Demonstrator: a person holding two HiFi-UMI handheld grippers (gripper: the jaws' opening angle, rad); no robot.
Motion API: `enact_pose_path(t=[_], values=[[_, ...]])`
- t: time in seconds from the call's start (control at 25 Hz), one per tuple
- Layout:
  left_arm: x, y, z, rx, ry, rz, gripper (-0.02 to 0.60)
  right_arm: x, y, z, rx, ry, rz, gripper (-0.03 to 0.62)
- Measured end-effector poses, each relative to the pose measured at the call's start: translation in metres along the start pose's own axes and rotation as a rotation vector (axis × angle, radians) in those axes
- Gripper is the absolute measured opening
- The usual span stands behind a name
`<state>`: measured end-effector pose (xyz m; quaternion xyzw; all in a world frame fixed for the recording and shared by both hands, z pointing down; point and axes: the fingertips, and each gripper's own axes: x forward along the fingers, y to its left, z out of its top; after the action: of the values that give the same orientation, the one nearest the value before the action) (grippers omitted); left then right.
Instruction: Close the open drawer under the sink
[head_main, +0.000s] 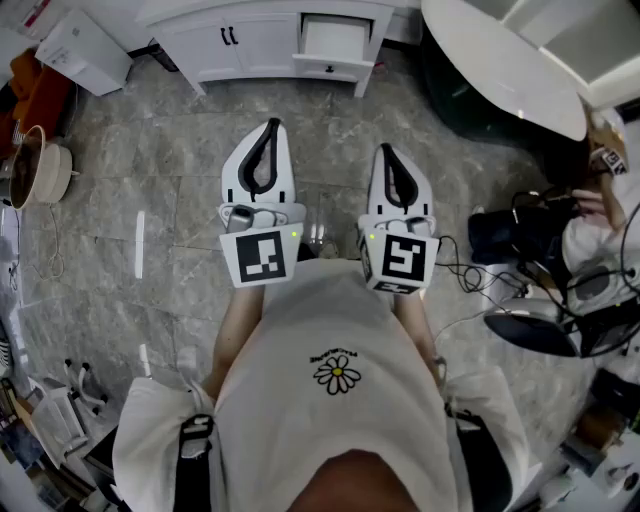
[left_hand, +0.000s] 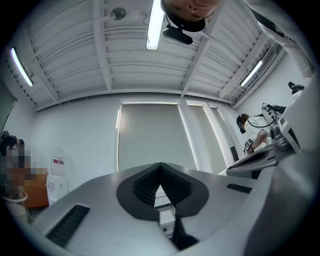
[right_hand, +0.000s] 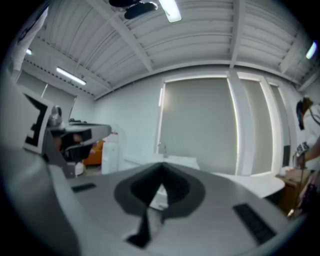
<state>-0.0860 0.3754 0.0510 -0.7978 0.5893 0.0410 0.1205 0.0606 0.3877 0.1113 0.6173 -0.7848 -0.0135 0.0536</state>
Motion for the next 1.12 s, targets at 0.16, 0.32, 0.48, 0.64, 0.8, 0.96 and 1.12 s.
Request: enact_pose_path(t=[0.16,0.32,0.48,0.64,0.8,0.96,1.12], values=[[0.007,0.002,0.004,-0.026,-0.020,-0.002,0.020,0.008,-0.004,0.000,0.007,0.004,-0.005,0.029],[0.009,0.002,0.002,0.001,-0.012,-0.004,0.020,0.008,-0.004,-0.001,-0.001,0.004,0.001,0.029],[0.015,0.006,0.003,0.038,-0.021,-0.003,0.020,0.009,-0.008,-0.007,0.029,0.016,0.023,0.029],[0.017,0.016,0.008,0.049,-0.036,0.032,0.020,0.011,-0.013,-0.012,0.072,0.019,0.039,0.029],[0.010,0.022,-0.004,0.046,0.003,0.063,0.020,0.015,-0.006,-0.015,0.061,0.017,0.058,0.029],[0.011,0.025,-0.012,0.034,0.012,0.074,0.020,0.015,0.002,-0.019,0.043,0.023,0.085,0.029],[0.025,0.021,-0.013,0.028,-0.021,0.058,0.020,0.023,-0.005,-0.021,0.053,0.013,0.076,0.029]])
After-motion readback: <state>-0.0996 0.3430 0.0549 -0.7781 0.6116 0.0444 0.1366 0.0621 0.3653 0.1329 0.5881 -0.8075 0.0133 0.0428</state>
